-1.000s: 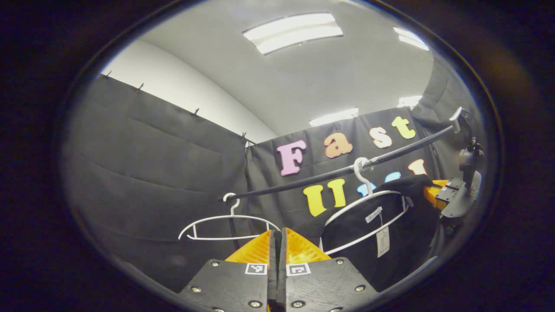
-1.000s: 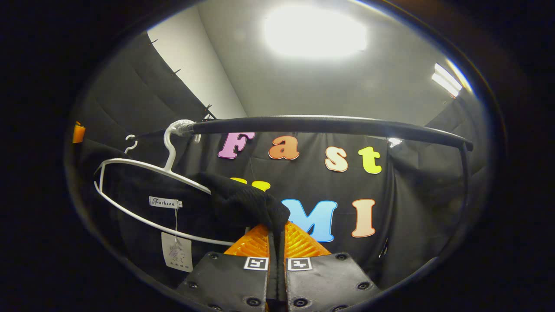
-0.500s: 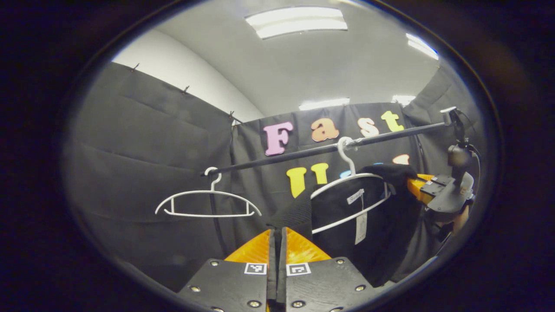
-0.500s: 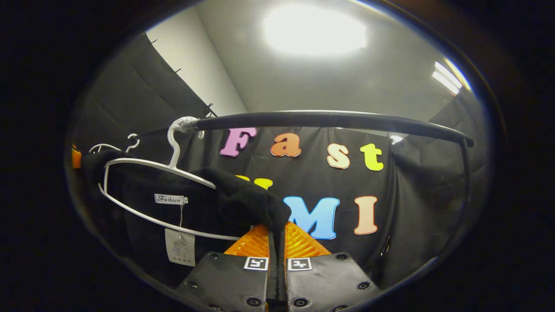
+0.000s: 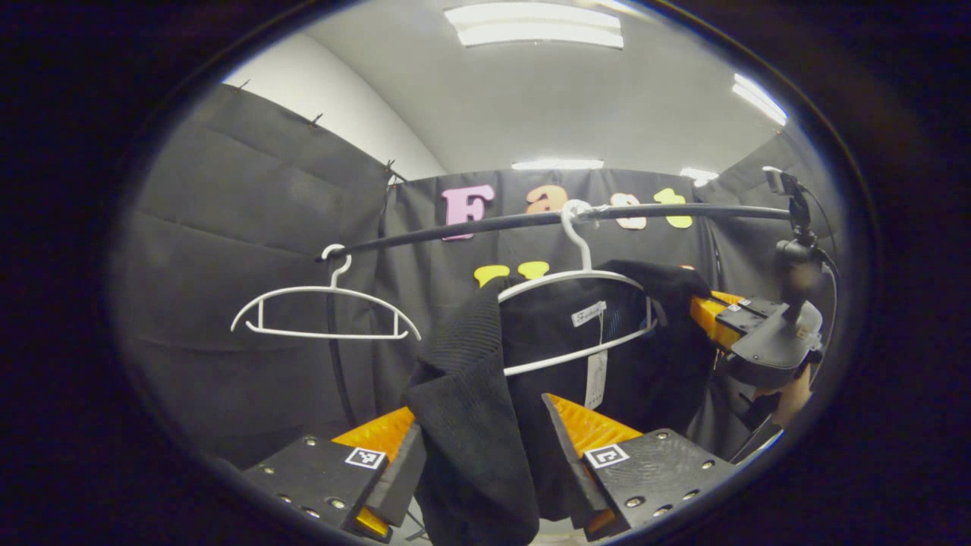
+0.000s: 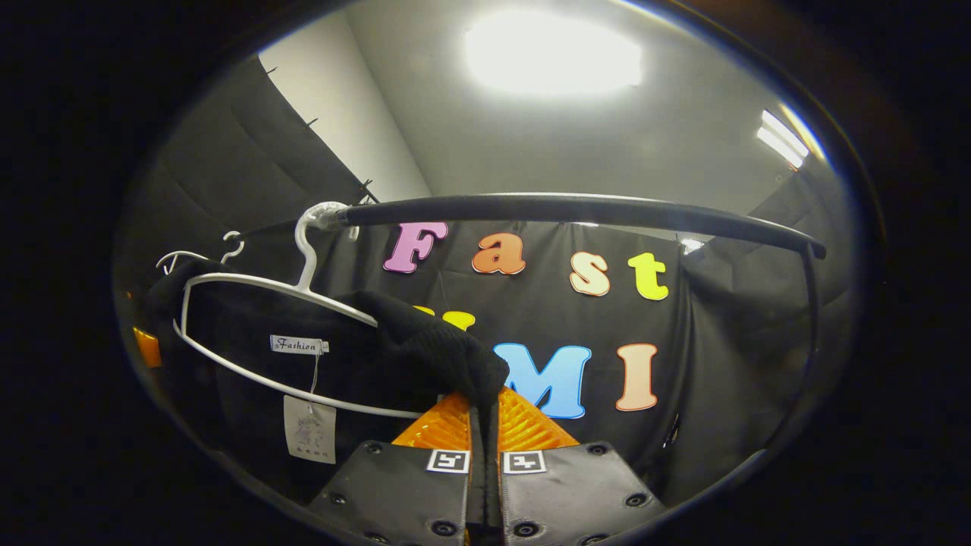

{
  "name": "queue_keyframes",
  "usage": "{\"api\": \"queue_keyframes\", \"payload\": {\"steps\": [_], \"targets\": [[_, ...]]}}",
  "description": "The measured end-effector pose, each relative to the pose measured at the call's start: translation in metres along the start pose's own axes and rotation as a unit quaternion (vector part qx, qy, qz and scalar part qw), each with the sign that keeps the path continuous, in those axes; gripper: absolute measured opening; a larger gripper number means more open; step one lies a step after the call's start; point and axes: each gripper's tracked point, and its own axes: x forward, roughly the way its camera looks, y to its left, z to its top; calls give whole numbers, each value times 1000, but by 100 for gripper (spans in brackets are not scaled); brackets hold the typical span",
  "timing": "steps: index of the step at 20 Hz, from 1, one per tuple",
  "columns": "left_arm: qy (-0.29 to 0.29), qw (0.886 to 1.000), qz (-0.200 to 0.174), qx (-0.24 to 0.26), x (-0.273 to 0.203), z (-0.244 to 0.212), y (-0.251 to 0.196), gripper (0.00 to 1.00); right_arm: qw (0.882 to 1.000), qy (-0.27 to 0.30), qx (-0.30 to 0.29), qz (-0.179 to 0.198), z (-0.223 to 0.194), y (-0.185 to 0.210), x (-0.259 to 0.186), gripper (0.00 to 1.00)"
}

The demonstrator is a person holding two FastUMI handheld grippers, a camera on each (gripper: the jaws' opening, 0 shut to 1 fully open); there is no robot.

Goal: Grasp the clothes on the hanger with both hands and then place them into the laundry hamper below.

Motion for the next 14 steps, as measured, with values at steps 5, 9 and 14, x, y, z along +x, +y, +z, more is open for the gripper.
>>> {"api": "queue_keyframes", "payload": {"steps": [5, 9, 14], "targets": [[40, 999, 21, -14, 21, -29, 3, 79, 1000, 0, 0, 1, 0, -2, 1, 1], [49, 998, 34, 4, 26, -41, 8, 64, 1000, 1, 0, 1, -3, -2, 2, 2], [33, 998, 49, 26, 20, -32, 18, 28, 1000, 2, 1, 1, -6, -4, 4, 1]]}}
